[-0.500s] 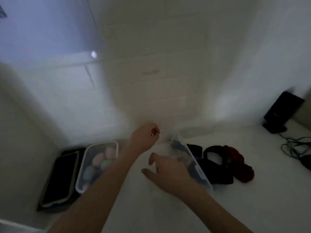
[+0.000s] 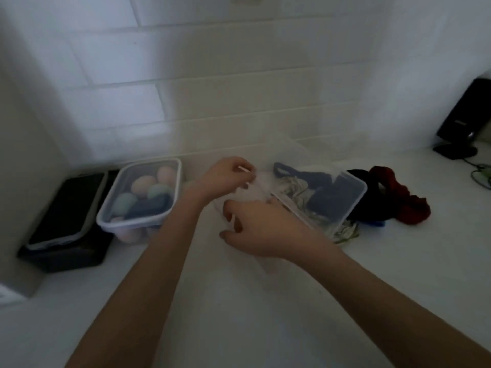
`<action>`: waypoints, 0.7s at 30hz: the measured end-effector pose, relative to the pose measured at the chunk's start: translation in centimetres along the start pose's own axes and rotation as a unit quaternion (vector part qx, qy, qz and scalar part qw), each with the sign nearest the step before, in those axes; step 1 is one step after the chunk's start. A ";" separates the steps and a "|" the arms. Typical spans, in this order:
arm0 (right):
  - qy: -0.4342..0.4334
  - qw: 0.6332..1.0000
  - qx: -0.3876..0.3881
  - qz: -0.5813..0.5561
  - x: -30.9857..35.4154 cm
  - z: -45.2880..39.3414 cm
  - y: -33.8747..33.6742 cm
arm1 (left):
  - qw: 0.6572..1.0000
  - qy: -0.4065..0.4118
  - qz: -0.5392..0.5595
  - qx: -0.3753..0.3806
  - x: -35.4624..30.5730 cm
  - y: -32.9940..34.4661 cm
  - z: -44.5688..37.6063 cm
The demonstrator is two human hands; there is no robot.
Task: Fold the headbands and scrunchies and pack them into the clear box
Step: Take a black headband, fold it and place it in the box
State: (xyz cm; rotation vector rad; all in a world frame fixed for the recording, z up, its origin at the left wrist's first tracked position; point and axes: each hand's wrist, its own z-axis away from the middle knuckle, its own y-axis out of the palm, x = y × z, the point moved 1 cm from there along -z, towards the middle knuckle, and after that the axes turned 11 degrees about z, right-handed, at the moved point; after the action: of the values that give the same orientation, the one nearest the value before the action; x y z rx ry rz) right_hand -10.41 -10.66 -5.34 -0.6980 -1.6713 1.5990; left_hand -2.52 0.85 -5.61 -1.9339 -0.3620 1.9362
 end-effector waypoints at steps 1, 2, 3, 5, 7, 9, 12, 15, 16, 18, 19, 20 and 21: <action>-0.003 1.000 0.004 -0.017 0.3 0.3 0.1 | 1.000 -0.004 0.004 -0.013 0.2 -0.5 0.8; -0.010 0.999 0.008 -0.035 0.6 0.7 0.2 | 1.000 -0.011 0.006 -0.025 0.6 -1.0 1.6; -0.017 0.998 0.016 -0.053 0.9 1.1 0.3 | 0.999 -0.019 0.012 -0.035 0.8 -1.4 2.4; -0.035 0.997 0.026 -0.063 1.3 1.8 0.3 | 0.998 -0.034 0.008 -0.049 1.2 -2.0 4.0; -0.050 0.997 0.033 -0.046 1.3 2.4 0.0 | 0.997 -0.037 -0.047 -0.049 1.1 -2.1 5.3; -0.049 0.997 0.046 -0.028 1.0 3.0 -0.2 | 0.991 -0.043 -0.115 -0.046 0.8 -1.9 6.5; -0.039 0.999 0.033 -0.019 0.3 4.0 -0.1 | 0.987 -0.061 -0.143 -0.036 0.5 -1.6 7.9; -0.022 0.999 0.008 -0.032 -0.4 5.1 0.0 | 0.989 -0.032 -0.139 -0.028 0.3 -0.8 9.7; -0.019 0.999 0.003 -0.034 -0.6 5.4 0.2 | 0.989 -0.011 -0.139 -0.037 0.3 -0.5 10.5; -0.019 0.999 -0.013 -0.028 -0.7 5.9 0.5 | 0.984 0.057 -0.140 -0.091 0.9 -0.2 12.4; -0.018 0.999 -0.023 -0.026 -0.7 6.1 0.6 | 0.973 0.109 -0.149 -0.141 1.4 -0.3 13.4; -0.016 0.999 -0.030 -0.026 -0.6 6.2 0.7 | 0.949 0.164 -0.181 -0.199 2.2 -0.6 14.0; -0.013 0.999 -0.036 -0.027 -0.6 6.3 0.8 | 0.916 0.206 -0.241 -0.246 3.2 -1.1 14.3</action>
State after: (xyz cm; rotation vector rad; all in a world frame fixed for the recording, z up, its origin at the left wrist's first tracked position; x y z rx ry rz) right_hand -15.11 -14.87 -6.10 -0.6642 -1.7581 1.5225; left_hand -16.64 4.38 -7.71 -2.2052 -1.1602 1.1526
